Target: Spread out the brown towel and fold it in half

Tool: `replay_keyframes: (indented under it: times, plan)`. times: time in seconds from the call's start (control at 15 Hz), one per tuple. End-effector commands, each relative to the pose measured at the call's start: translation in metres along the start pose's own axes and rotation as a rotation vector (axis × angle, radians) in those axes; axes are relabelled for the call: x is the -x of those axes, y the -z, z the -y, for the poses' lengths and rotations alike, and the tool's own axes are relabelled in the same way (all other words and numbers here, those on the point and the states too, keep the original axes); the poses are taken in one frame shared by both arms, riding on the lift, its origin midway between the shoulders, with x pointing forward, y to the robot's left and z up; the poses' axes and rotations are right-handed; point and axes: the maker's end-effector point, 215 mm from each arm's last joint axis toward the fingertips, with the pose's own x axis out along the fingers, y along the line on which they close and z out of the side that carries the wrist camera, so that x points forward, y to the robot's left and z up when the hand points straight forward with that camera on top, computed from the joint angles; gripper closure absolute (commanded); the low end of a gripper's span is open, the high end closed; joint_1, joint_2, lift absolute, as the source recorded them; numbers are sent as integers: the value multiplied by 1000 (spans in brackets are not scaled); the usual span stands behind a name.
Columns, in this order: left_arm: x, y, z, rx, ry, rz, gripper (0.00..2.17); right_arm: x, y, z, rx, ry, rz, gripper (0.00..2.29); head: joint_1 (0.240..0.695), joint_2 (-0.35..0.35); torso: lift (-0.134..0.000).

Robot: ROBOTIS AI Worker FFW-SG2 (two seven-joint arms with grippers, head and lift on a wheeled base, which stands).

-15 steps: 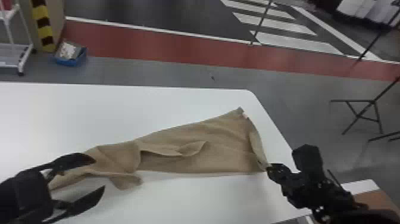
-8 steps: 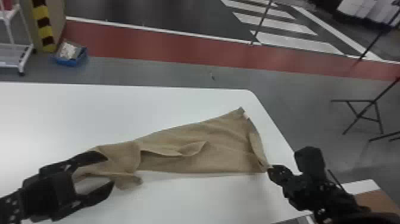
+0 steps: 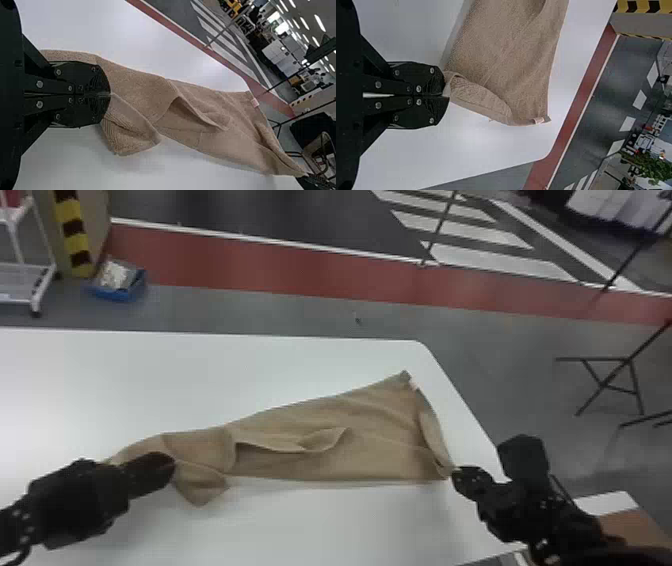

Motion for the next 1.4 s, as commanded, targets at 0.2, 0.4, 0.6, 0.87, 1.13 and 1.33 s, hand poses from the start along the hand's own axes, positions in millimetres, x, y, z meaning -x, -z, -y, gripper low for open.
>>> replay_keyframes:
  times: [0.2,0.4,0.6,0.87,1.13,1.33]
  plan:
    - [88,-3,-70,199,-40,162,1912,1,2,12,-3,20,2,1325,695,-350,-128]
    - [162,38,-113,347,-71,267,1909,2,-1,7,4,11,11,1325,695,-350,-128]
    - [187,58,-96,281,-42,329,1885,2,-15,-19,26,-40,31,1325,695,-248,-128]
    - [203,100,-82,374,-79,400,839,0,-18,-35,36,-75,33,1325,695,-154,-128]
    - [210,145,-105,389,-201,327,19,4,-20,-30,37,-66,38,1325,695,-96,-128]
    - [220,151,-118,351,-248,277,87,5,-20,-28,33,-62,37,1325,695,-40,-128]
